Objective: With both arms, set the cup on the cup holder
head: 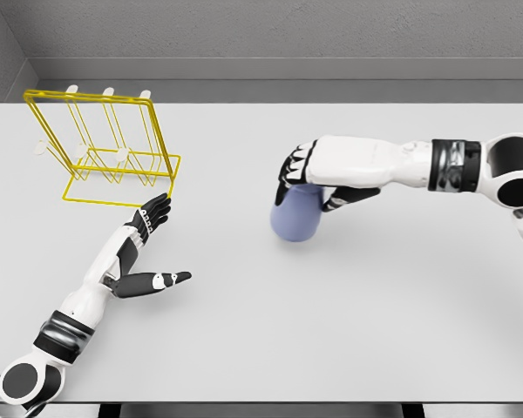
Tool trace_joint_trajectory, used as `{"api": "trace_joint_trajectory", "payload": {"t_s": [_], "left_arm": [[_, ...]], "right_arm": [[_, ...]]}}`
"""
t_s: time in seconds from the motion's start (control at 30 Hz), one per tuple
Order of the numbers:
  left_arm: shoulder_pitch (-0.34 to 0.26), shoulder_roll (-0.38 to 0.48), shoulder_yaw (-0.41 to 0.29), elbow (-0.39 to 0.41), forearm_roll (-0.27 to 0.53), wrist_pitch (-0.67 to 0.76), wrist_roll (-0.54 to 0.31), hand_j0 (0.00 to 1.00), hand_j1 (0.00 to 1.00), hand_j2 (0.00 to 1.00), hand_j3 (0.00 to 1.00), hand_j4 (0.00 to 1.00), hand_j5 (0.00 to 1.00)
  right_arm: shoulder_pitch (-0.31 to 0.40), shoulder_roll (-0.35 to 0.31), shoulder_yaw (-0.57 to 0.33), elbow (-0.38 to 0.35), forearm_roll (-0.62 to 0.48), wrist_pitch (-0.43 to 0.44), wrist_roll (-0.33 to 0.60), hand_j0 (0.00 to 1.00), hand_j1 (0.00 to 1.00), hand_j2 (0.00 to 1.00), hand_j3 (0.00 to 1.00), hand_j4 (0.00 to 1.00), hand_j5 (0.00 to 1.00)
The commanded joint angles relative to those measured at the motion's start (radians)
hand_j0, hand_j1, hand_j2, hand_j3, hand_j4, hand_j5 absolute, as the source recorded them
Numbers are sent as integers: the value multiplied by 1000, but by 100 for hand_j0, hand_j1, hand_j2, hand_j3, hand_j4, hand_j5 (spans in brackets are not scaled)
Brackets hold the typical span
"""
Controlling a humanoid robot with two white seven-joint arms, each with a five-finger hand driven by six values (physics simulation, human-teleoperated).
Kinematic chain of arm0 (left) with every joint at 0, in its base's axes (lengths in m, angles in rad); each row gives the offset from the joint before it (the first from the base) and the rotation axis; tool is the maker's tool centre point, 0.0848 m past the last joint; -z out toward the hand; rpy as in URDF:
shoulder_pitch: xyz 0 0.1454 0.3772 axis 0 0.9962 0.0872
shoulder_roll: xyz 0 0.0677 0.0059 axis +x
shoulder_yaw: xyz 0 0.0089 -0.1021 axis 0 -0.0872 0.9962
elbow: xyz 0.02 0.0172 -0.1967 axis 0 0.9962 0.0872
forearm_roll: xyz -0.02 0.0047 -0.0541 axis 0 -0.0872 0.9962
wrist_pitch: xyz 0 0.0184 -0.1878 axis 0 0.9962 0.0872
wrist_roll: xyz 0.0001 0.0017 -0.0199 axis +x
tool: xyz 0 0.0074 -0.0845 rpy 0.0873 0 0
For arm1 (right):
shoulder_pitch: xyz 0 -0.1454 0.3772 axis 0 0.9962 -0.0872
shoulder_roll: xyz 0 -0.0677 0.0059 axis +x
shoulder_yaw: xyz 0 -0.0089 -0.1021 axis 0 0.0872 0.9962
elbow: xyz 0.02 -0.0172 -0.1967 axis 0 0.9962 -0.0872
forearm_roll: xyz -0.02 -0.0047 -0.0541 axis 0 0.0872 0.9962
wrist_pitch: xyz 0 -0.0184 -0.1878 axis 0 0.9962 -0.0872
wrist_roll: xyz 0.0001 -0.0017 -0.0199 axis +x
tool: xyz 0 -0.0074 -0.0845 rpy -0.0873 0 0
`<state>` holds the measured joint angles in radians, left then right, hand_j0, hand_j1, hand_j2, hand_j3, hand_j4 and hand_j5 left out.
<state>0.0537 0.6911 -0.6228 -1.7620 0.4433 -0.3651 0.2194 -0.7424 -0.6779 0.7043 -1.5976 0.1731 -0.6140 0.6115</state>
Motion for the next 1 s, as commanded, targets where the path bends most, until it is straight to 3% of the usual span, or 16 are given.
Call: {"api": "trace_joint_trajectory", "payload": {"t_s": [0.0,0.97], "left_arm": [[0,1,0,-1,-1,0,0,100,100,100,100,100,100],[2,4,0,-1,-1,0,0,100,100,100,100,100,100]], "right_arm": [[0,12,1,1,-4,3,-1,62,62,62,62,62,62],[-28,153,9,34,60,3,-1,62,62,62,62,62,62]]}}
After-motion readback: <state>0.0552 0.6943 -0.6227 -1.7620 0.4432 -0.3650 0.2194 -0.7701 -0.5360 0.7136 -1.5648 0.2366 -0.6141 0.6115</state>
